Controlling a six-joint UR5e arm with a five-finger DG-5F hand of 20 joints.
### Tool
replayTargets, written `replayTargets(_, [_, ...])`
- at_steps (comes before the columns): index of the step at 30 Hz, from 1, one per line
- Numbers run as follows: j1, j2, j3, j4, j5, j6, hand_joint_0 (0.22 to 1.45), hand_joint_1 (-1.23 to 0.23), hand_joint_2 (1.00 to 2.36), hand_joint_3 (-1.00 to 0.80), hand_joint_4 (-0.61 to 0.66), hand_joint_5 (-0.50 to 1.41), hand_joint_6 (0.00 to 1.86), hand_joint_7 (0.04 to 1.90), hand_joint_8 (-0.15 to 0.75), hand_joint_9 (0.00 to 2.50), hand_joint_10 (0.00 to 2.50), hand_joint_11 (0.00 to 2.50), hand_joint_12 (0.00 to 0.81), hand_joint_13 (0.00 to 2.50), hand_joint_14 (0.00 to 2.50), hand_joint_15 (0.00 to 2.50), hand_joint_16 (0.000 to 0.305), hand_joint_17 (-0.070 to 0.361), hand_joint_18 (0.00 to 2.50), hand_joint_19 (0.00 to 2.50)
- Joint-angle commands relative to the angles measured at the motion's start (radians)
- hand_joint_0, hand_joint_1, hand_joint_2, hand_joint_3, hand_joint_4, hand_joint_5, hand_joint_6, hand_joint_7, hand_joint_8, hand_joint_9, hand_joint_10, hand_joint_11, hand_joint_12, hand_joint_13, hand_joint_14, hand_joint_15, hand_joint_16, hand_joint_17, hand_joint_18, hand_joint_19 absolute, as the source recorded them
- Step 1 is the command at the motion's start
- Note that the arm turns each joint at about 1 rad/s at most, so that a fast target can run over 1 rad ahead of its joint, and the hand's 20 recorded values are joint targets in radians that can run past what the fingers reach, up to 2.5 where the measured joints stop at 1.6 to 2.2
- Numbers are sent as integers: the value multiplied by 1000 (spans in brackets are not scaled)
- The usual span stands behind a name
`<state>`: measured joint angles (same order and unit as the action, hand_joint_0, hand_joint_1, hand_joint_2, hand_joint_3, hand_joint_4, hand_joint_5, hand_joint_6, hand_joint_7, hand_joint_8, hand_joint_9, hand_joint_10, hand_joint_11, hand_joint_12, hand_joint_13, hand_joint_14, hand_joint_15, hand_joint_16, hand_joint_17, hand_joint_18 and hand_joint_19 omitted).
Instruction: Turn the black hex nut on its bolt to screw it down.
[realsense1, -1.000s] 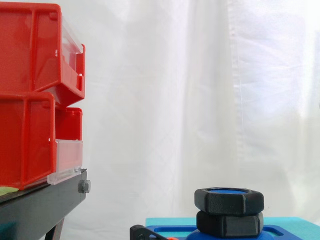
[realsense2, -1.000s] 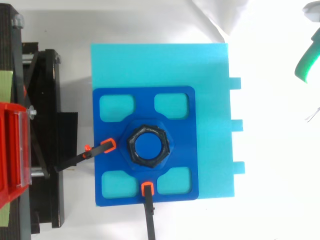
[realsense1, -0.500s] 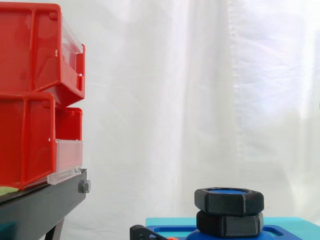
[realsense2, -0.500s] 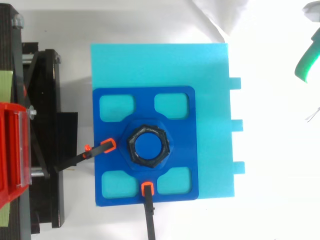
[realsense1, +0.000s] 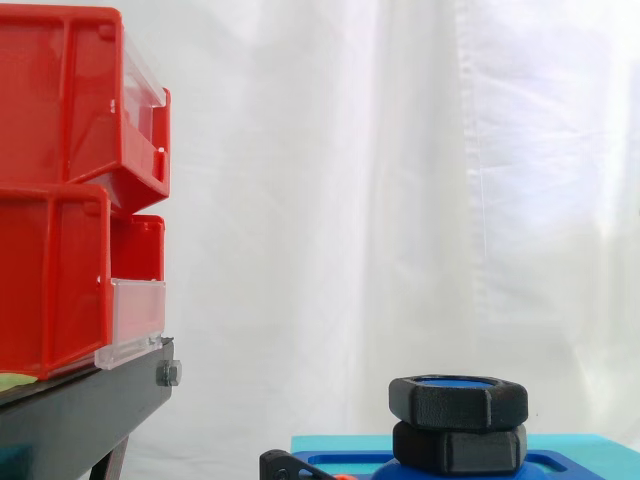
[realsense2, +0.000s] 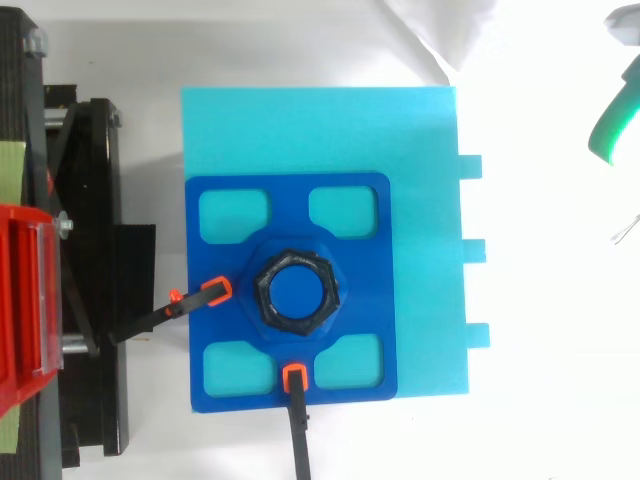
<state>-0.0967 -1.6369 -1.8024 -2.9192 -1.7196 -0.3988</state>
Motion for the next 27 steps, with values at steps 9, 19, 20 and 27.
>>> replayTargets(9, [0, 0, 0, 0, 0, 0, 442, -384, 1000, -500, 142, -234, 501, 606, 239, 85, 0, 0, 366, 115, 0, 0, 62, 138, 7, 51])
replayTargets(19, [0, 0, 0, 0, 0, 0, 442, -382, 1000, -500, 146, -235, 501, 638, 238, 72, 0, 0, 364, 108, 0, 0, 61, 137, 2, 50])
replayTargets(20, [0, 0, 0, 0, 0, 0, 443, -381, 1000, -500, 142, -234, 501, 608, 238, 72, 0, 0, 364, 108, 0, 0, 61, 137, 2, 48])
replayTargets(27, [0, 0, 0, 0, 0, 0, 444, -345, 1000, -500, 147, -246, 501, 636, 229, 16, 0, 0, 361, 50, 0, 0, 60, 135, 0, 92])
